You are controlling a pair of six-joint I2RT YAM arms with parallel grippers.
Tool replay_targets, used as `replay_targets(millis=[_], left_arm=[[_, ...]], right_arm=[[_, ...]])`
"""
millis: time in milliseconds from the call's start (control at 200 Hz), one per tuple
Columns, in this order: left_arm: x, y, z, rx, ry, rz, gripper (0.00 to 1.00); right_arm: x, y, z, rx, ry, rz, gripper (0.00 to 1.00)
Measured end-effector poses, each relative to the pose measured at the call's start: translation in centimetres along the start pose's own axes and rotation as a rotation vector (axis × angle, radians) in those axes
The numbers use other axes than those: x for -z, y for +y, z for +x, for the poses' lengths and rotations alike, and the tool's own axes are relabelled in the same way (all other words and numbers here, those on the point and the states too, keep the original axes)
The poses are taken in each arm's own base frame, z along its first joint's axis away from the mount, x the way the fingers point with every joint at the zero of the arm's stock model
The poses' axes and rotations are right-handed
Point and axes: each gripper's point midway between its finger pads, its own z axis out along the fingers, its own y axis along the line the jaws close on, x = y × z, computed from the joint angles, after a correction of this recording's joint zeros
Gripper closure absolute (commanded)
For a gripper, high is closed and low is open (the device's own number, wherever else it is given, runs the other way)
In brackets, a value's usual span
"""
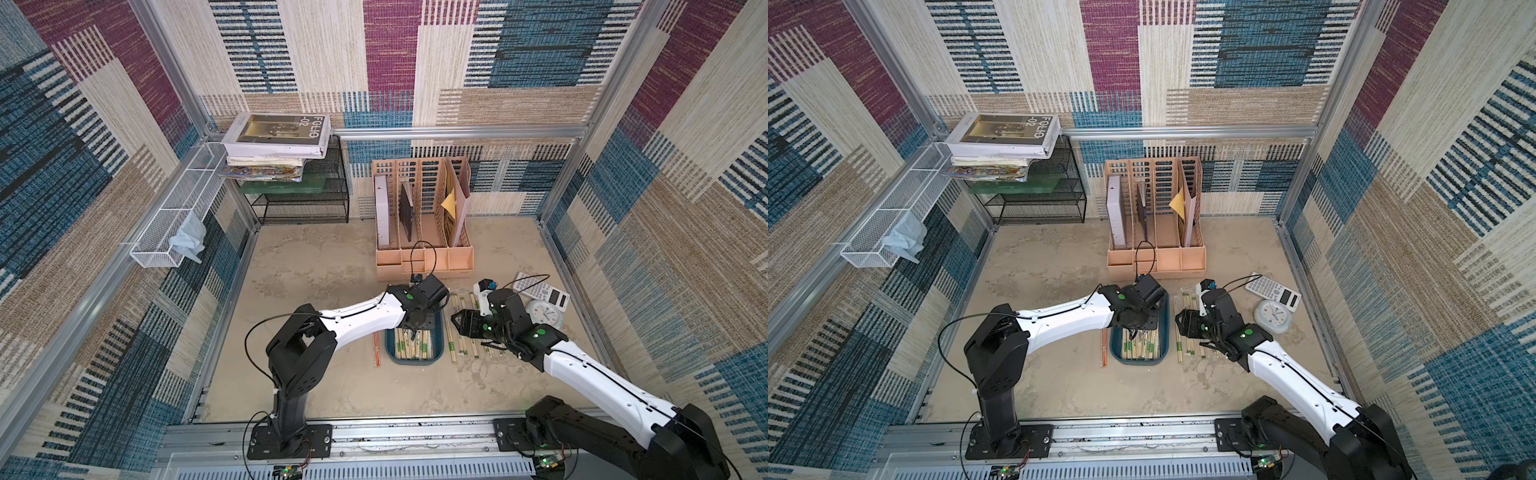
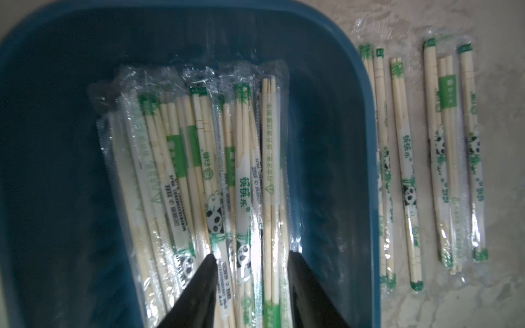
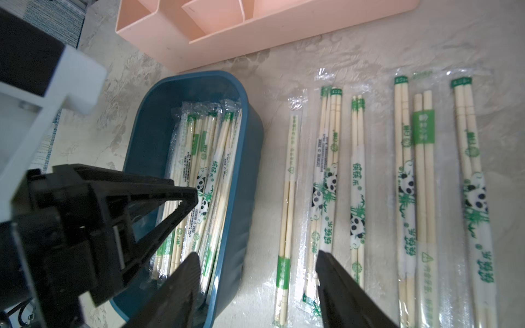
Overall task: Take the paired disposable chopsticks out of the storage box
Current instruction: Pick up the paired disposable chopsticks from the storage box.
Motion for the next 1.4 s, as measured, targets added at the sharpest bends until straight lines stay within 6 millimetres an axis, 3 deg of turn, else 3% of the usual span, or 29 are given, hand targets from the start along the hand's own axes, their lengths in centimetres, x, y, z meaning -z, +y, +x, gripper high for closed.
replay_targets(millis=[185, 616, 951, 1142, 1402], left_arm=[[-1.2, 0.0, 0.4, 0.001, 0.017, -0.019, 0.65], [-2.5, 0.4, 1.0, -0.005, 0.038, -0.048, 0.69], [-2.9, 0.8, 1.1, -0.008, 0.037, -0.069, 0.79], [-3.4, 1.0, 1.3, -0.011, 0.044, -0.082, 0.78], [-3.4, 1.0, 1.3, -0.010, 0.043, -0.082, 0.88]], right_arm=[[0.0, 0.3, 0.4, 0.000, 0.010, -0.017, 0.32], [0.2, 1.1, 0.2, 0.008, 0.014, -0.043, 0.32], [0.2, 1.4, 0.3, 0.014, 0.017, -0.049, 0.32], [0.4, 1.6, -0.1, 0.016, 0.008, -0.055, 0.32], [0.5, 1.9, -0.4, 0.021, -0.001, -0.061, 0.32]])
